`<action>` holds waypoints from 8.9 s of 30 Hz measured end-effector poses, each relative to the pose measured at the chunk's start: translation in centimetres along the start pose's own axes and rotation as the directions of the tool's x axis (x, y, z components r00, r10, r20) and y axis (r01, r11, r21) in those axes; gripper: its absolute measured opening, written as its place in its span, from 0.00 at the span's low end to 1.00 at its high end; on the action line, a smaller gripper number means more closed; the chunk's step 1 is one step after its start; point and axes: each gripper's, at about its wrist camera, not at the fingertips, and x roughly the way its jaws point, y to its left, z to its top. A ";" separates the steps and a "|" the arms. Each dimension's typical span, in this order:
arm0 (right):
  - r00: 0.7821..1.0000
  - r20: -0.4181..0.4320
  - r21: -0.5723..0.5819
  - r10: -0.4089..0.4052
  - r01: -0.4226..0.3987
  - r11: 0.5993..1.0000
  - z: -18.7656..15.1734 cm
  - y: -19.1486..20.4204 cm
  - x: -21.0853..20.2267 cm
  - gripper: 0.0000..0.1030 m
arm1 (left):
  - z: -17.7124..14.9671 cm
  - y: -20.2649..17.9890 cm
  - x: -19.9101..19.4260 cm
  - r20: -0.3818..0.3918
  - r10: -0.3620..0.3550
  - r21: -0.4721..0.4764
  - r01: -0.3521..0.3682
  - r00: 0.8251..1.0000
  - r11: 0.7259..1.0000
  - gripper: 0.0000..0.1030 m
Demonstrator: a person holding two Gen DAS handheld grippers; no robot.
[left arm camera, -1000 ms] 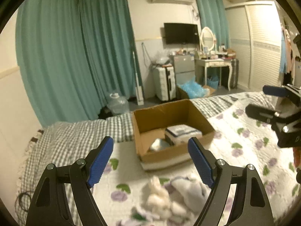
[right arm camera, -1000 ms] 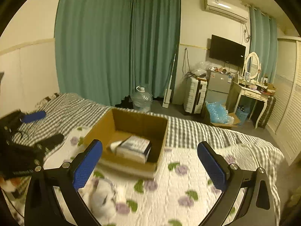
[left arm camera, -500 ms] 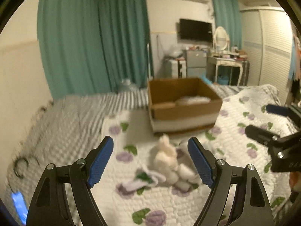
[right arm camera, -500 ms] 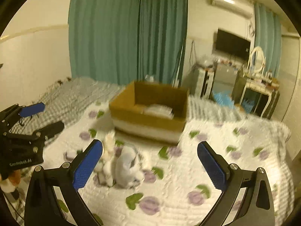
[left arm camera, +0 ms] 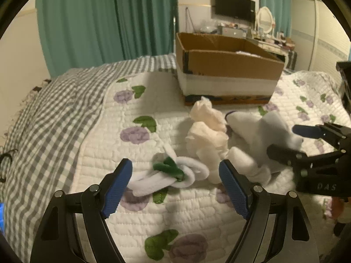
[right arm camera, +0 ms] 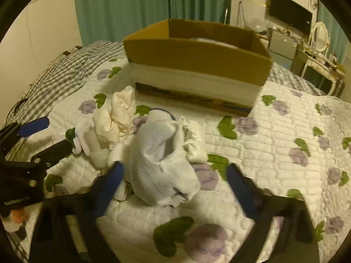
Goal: Organize soft objects
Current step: 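Grasp the grey-white glove with the right tool, then grasp the white shoe-shaped item with left tool while right tool holds glove, then lower glove and white item into the box and open both tools, then grasp the white sock bundle with the right tool, then grasp the white socks with green tag using the left tool, then drop both sock bundles into the box and open both tools, then grasp the white rolled sock with the right tool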
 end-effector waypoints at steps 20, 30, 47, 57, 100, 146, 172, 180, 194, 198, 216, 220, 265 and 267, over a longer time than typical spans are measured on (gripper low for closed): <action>0.989 0.148 0.083 0.015 -0.027 0.996 0.6 -4.7 -7.1 0.40 | 0.5 -4.9 -0.7 -0.046 -0.104 0.040 0.106 0.994 0.994 0.80; 0.994 0.100 0.153 -0.038 0.022 0.988 0.7 -12.0 -5.8 0.40 | 3.0 -10.0 2.8 -0.073 -0.115 0.055 0.119 0.991 0.991 0.80; 0.999 0.005 0.072 -0.036 0.035 0.997 1.0 -12.9 -0.2 0.41 | 4.2 -13.4 10.3 -0.199 -0.162 0.013 0.168 0.966 0.986 0.35; 0.997 0.025 0.099 -0.070 0.067 0.993 -0.5 -12.6 -2.4 0.40 | 3.7 -12.3 5.3 -0.141 -0.204 0.048 0.213 0.969 0.976 0.34; 0.982 0.184 0.063 0.038 -0.050 0.997 20.3 -11.3 4.0 0.42 | 20.2 -6.1 14.0 0.002 -0.084 0.147 0.083 0.996 0.986 0.37; 0.997 0.072 0.082 -0.025 0.019 0.996 1.2 3.4 -2.5 0.98 | 0.3 3.5 -0.5 0.092 -0.077 0.012 0.076 0.993 0.997 0.83; 0.991 -0.045 0.099 0.125 -0.120 0.988 -0.1 3.5 2.6 0.27 | -2.4 2.0 5.8 -0.165 -0.235 0.162 0.261 0.958 0.952 0.50; 0.993 0.002 0.098 0.115 -0.115 0.988 0.3 3.0 -0.3 0.27 | -2.8 1.3 3.9 -0.139 -0.232 0.171 0.254 0.963 0.952 0.36; 0.987 0.129 0.080 0.100 -0.111 0.991 1.9 1.7 -7.4 0.27 | 1.7 -0.2 -5.6 0.037 -0.230 0.120 0.224 0.973 0.967 0.36; 0.979 0.184 0.052 0.091 -0.102 0.993 3.9 1.0 -10.5 0.27 | 4.2 -1.5 -7.5 0.081 -0.224 0.134 0.212 0.971 0.968 0.36; 0.953 0.299 -0.014 0.057 -0.055 0.998 16.9 -6.7 -10.2 0.27 | 17.9 -7.5 0.6 0.160 -0.147 0.145 0.124 0.976 0.982 0.40; 0.959 0.272 -0.003 0.080 -0.083 0.997 19.3 -8.4 -5.9 0.27 | 19.0 -7.7 5.1 0.148 -0.100 0.146 0.079 0.984 0.986 0.40; 0.931 0.358 0.073 -0.072 0.049 0.996 5.3 1.7 -18.4 0.98 | 6.7 -1.9 -13.9 0.257 -0.115 0.052 0.105 0.960 0.993 0.88; 0.943 0.328 0.080 -0.051 0.026 0.996 3.9 2.1 -16.7 0.98 | 5.6 -1.5 -12.2 0.240 -0.094 0.050 0.084 0.966 0.995 0.88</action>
